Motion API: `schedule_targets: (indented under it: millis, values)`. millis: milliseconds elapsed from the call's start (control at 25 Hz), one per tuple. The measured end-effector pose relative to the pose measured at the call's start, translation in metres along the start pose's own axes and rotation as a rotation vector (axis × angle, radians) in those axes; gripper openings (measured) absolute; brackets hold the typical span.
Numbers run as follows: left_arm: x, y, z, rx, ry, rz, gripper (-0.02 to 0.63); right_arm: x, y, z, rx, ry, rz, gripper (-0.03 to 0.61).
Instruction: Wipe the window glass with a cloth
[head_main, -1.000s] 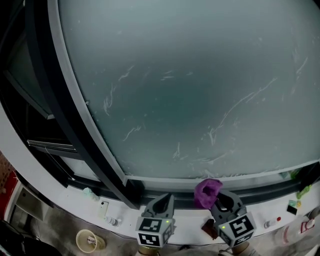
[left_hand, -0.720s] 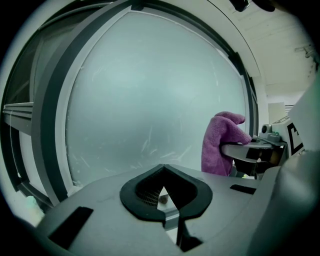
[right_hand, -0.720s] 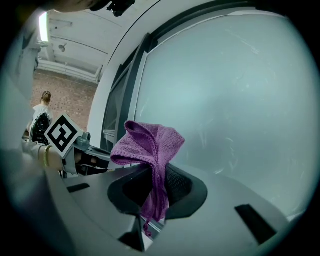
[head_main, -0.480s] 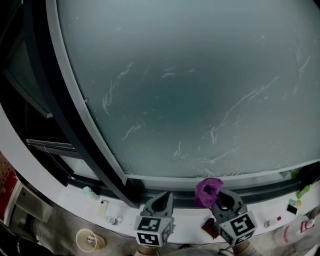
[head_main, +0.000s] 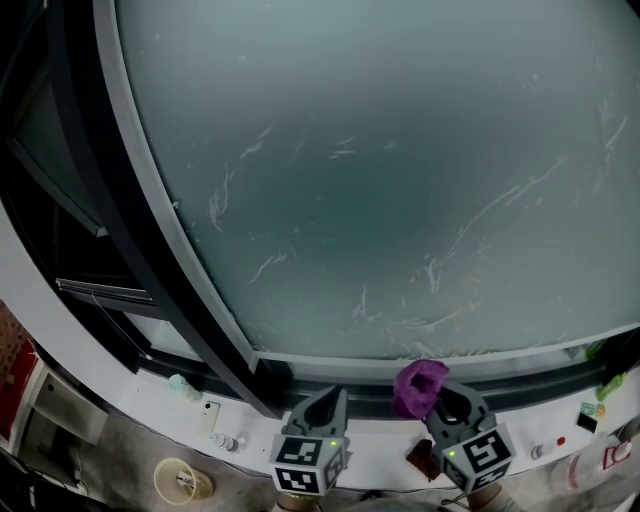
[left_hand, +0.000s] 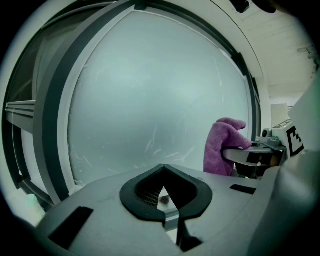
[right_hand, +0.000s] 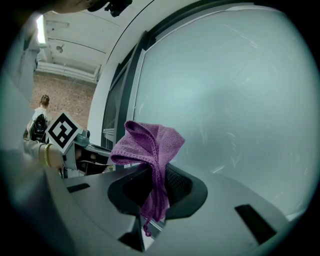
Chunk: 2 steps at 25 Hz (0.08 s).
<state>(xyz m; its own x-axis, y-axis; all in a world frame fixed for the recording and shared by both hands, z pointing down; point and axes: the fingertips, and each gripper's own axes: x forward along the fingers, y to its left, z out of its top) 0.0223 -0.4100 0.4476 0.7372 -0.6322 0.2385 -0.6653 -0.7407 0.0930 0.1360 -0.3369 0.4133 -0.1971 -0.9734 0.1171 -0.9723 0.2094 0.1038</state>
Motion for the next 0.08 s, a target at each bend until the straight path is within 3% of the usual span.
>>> schedule_targets:
  millis: [80]
  values:
    - [0.0006, 0.0014, -0.002, -0.003, 0.008, 0.002, 0.005, 0.0008, -0.0011, -0.0009, -0.012, 0.004, 0.003, 0.053]
